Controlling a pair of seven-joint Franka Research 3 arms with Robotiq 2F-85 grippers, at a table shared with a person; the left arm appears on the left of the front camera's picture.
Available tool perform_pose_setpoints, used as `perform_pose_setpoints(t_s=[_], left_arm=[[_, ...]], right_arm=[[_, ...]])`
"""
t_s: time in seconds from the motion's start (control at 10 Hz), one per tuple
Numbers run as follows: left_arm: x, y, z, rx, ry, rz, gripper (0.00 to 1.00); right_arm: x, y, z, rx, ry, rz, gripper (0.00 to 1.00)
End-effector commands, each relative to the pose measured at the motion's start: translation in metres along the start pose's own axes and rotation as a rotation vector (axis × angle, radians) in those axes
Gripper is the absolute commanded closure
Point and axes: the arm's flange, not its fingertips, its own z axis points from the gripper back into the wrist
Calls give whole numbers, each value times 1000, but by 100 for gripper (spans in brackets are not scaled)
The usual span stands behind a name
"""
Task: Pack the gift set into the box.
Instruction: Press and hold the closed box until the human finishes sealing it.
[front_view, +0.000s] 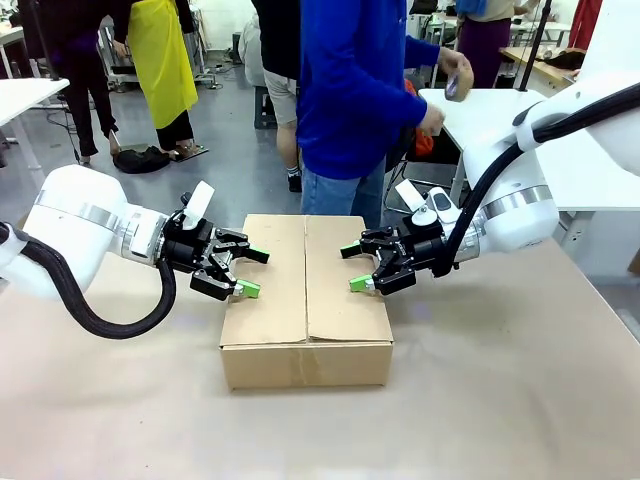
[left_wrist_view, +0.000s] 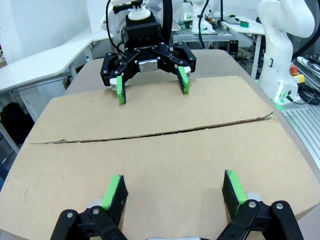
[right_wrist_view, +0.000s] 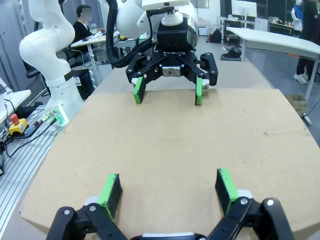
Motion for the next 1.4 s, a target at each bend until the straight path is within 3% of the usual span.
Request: perform_pose_setpoints(t_s=[0.0,1.3], left_arm=[[-1,-3,0,3,1,-14,0],[-1,-3,0,3,1,-14,0]], right_arm=[[-1,1,0,-2,-2,-5,0],[-1,1,0,-2,-2,-5,0]])
